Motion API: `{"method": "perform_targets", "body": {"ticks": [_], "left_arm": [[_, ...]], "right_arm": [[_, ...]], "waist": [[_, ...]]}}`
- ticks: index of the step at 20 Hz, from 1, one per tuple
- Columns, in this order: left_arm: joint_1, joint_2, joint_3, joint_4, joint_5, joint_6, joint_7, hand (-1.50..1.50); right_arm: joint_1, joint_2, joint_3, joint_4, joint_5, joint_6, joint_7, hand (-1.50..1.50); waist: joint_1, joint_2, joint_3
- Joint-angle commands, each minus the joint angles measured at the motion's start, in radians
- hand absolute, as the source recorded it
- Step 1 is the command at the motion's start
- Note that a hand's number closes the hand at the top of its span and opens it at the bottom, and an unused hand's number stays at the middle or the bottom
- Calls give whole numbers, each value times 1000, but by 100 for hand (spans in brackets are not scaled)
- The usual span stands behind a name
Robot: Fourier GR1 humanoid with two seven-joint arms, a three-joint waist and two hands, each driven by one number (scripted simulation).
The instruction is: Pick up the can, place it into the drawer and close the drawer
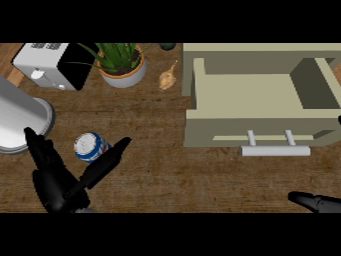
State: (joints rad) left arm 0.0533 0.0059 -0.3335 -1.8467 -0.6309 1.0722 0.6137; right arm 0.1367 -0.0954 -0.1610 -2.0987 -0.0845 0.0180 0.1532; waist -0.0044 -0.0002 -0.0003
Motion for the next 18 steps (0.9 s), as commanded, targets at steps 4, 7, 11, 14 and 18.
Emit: {"method": "perform_targets", "body": {"ticks": [4,7,11,14,18], "left_arm": [[-61,-6,13,219,231,139,-196,-150],[-82,-6,3,296,275,197,-236,-150],[-8,-1,35,279,414,195,-411,-150],[69,24,39,215,519,148,-496,-150],[32,-6,66,342,731,153,-724,-150]], "right_arm": [[-4,29,36,-16,57,-24,20,-150],[27,15,-17,-57,-5,7,2,-150],[14,-9,-46,-11,-9,31,-7,-150],[56,-3,-55,-131,-55,33,74,-150],[54,-23,-119,-82,-104,66,42,-150]], "waist": [[0,1,-1],[-4,0,-1],[3,0,-1],[4,-1,-1],[2,-1,-1]]}}
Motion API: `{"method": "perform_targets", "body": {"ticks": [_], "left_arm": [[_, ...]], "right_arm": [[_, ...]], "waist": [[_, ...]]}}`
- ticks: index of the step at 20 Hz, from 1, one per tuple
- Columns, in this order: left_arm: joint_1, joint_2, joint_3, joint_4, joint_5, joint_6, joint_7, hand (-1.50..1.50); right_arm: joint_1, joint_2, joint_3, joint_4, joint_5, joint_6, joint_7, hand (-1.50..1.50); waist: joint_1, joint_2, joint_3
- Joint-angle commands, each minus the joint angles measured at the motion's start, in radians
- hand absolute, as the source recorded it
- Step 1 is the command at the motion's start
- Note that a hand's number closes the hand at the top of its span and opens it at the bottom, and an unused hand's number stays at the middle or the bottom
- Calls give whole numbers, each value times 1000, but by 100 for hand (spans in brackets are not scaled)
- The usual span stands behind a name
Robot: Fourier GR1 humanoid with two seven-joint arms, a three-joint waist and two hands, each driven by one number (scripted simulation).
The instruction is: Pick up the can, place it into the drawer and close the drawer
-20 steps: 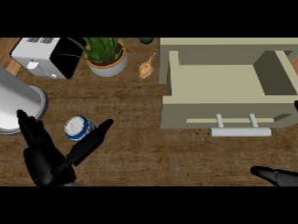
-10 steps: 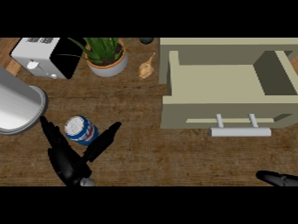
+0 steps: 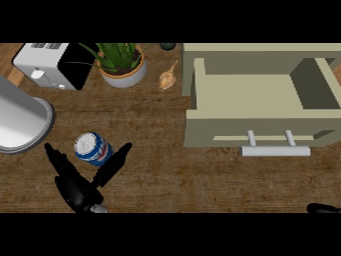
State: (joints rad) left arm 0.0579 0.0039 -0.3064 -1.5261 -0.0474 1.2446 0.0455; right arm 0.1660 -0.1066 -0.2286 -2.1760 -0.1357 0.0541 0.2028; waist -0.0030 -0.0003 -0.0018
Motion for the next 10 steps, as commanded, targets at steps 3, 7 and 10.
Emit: {"method": "perform_targets", "body": {"ticks": [3,7,10], "left_arm": [[10,-4,135,109,293,-117,-282,-150],[-7,-4,100,227,484,-102,-495,-150],[-50,-4,174,300,599,-205,-597,-150]], "right_arm": [[18,20,27,-67,22,-10,53,-150],[-13,20,36,-113,39,-33,112,-150],[-8,-16,-32,-80,1,7,90,-150]], "waist": [[2,0,-1],[1,0,-1],[0,0,0]]}}
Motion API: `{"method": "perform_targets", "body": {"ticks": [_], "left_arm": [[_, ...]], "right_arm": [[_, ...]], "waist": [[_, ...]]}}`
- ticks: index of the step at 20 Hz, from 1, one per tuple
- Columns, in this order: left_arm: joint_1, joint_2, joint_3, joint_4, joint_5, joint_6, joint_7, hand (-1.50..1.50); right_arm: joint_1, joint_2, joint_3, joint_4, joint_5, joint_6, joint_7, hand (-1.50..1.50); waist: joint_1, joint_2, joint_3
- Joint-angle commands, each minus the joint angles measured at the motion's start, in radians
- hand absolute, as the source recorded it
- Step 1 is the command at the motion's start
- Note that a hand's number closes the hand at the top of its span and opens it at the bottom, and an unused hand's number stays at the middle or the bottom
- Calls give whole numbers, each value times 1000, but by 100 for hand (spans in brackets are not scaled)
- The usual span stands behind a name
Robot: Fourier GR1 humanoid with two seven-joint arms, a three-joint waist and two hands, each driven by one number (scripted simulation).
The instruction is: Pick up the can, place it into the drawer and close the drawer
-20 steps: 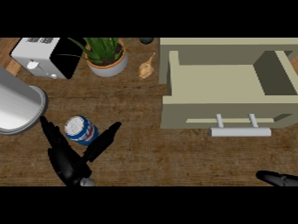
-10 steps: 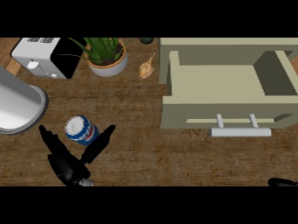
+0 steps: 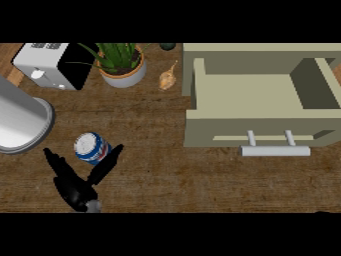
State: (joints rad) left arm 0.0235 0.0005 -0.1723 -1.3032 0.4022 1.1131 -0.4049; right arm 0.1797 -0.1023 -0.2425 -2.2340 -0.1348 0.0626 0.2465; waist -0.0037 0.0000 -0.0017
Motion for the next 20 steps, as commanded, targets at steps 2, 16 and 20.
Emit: {"method": "perform_targets", "body": {"ticks": [2,16,20], "left_arm": [[-42,0,39,159,220,-51,-214,-150],[-280,0,232,599,332,-314,-460,-150],[-270,32,195,625,307,-427,-417,-150]], "right_arm": [[22,-12,-36,-7,-26,41,4,-150],[-11,28,-19,-8,28,36,4,-150],[44,55,-10,-38,30,55,-23,-150]], "waist": [[-1,0,1],[-5,1,1],[-6,1,1]]}}
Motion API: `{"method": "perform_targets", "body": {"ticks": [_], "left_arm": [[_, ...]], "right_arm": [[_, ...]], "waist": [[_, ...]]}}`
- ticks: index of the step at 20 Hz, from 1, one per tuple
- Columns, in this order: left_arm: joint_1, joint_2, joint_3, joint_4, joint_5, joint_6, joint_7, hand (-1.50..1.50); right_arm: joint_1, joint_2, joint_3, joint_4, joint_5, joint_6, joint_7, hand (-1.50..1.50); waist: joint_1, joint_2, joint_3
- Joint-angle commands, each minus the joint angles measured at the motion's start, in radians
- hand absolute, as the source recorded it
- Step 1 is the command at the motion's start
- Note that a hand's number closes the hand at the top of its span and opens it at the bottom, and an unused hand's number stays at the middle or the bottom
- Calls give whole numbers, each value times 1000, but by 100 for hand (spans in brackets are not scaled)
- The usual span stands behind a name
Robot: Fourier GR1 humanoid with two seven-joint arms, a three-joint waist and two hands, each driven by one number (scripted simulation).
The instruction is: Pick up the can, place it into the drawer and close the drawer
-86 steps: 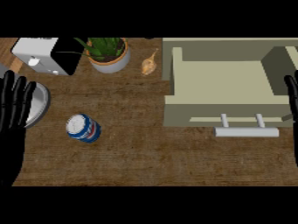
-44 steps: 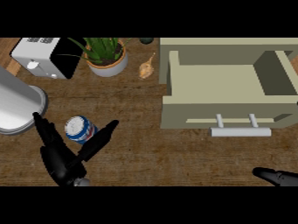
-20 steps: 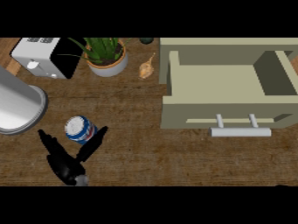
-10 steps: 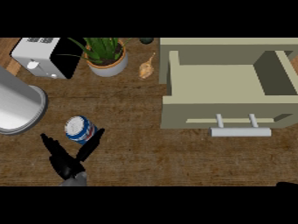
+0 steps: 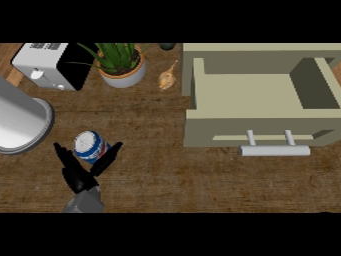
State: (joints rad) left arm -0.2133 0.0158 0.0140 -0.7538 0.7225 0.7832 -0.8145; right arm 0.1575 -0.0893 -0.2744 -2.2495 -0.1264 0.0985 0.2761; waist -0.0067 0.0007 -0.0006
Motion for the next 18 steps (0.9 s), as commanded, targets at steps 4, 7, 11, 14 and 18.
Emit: {"method": "perform_targets", "body": {"ticks": [4,7,11,14,18], "left_arm": [[-82,30,49,170,-16,-190,-24,150],[-153,23,31,147,-33,-157,18,150],[-165,31,69,172,-41,-219,-10,150],[-222,34,75,215,-56,-227,-24,150],[-235,76,-27,252,-125,-385,43,150]], "right_arm": [[-17,24,2,54,29,3,-66,-150],[-95,-8,10,59,36,-20,7,-150],[-35,20,-7,43,32,-7,-35,-150],[-6,-17,-52,1,-35,38,-9,-150],[-61,-2,-37,35,-4,1,-20,-150]], "waist": [[1,0,0],[2,1,0],[0,0,0],[-4,0,0],[-6,2,0]]}}
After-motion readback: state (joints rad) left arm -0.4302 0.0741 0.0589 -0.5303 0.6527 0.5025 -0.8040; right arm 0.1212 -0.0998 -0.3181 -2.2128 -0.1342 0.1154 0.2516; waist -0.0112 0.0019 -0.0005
